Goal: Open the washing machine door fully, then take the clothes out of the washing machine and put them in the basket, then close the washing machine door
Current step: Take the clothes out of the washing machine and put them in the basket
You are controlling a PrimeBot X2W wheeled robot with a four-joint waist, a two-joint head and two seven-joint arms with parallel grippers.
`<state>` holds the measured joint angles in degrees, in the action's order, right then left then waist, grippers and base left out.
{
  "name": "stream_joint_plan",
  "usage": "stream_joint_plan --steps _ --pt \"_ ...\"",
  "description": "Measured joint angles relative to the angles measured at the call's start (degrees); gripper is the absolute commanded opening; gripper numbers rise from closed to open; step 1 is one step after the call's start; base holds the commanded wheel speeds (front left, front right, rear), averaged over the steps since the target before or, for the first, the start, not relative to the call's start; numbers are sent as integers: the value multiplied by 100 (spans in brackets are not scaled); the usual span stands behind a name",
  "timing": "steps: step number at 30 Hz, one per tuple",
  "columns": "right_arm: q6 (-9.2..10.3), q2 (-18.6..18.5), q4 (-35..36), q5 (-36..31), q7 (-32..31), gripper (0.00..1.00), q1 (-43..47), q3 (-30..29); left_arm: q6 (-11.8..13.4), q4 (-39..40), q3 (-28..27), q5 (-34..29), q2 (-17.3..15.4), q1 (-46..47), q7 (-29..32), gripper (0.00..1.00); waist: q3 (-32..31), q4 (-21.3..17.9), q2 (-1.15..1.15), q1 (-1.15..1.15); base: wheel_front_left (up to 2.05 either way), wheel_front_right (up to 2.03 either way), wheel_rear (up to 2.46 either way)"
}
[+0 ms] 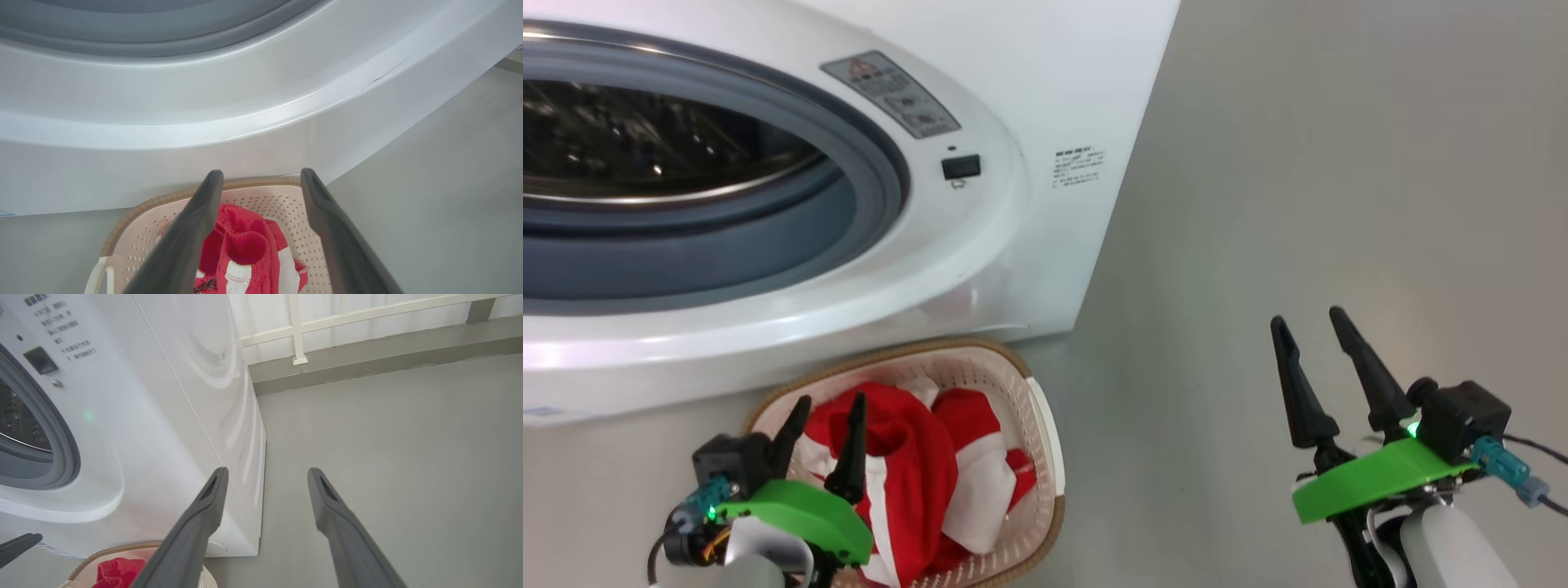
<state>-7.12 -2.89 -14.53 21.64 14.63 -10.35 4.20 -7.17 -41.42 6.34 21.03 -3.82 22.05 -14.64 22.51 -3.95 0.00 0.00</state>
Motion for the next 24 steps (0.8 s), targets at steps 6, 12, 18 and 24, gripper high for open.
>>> stream_joint_plan --steps 6,12,18,24 --pt "0 -1 -58 -57 0 100 180 -4 0 530 -214 -193 64 -358 0 100 -443 88 0 0 0 0 0" --pt "0 -41 -130 -56 0 100 469 23 0 1117 -444 -358 86 -680 0 100 -873 161 0 0 0 0 0" --pt "0 -93 -151 -52 0 100 611 40 0 1641 -627 -520 90 -1024 -1 100 -1234 196 0 0 0 0 0" --pt "0 -140 -158 -46 0 100 812 33 0 2205 -749 -694 90 -1300 -1 100 -1494 206 0 0 0 0 0"
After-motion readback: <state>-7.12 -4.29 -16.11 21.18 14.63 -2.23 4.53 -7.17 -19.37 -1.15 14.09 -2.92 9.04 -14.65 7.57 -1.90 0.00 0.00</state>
